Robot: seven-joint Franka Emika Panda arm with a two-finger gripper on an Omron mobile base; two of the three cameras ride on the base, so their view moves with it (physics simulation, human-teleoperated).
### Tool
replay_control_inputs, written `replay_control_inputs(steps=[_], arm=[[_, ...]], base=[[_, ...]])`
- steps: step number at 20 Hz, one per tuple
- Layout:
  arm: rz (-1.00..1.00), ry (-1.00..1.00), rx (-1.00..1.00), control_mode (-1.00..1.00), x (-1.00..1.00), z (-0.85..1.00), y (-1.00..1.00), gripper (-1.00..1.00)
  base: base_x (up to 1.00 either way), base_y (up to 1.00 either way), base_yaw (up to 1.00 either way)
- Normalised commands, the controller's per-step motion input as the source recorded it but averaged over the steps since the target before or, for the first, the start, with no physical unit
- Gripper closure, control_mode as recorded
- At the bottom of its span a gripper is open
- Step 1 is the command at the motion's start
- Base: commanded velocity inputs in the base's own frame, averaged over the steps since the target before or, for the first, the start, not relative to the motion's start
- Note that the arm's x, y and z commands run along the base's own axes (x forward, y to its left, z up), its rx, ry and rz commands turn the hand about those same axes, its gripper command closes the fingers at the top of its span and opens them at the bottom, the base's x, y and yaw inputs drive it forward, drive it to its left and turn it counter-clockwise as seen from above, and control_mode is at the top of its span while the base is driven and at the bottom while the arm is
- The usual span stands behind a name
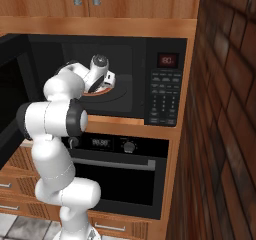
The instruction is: Transport the steak from the fridge to the microwave and turn on the microwave.
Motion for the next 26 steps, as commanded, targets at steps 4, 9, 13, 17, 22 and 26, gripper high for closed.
replay_control_inputs(steps=[4, 9, 13, 17, 22, 26], arm=[[0.00, 0.00, 0.00, -1.00, 0.24, -0.05, 0.14, 1.00], [0.00, 0.00, 0.00, -1.00, 0.27, -0.09, 0.19, 1.00], [0.00, 0.00, 0.00, -1.00, 0.24, -0.20, 0.18, 1.00], [0.00, 0.02, 0.00, -1.00, 0.23, -0.27, 0.20, 1.00], [0.00, 0.01, 0.00, -1.00, 0.10, -0.30, 0.12, 1.00], [0.00, 0.00, 0.00, -1.00, 0.00, -0.31, 0.06, 1.00]], base=[[0.00, 0.00, 0.00], [0.00, 0.00, 0.00], [0.00, 0.00, 0.00], [0.00, 0.00, 0.00], [0.00, 0.00, 0.00], [0.00, 0.00, 0.00]])
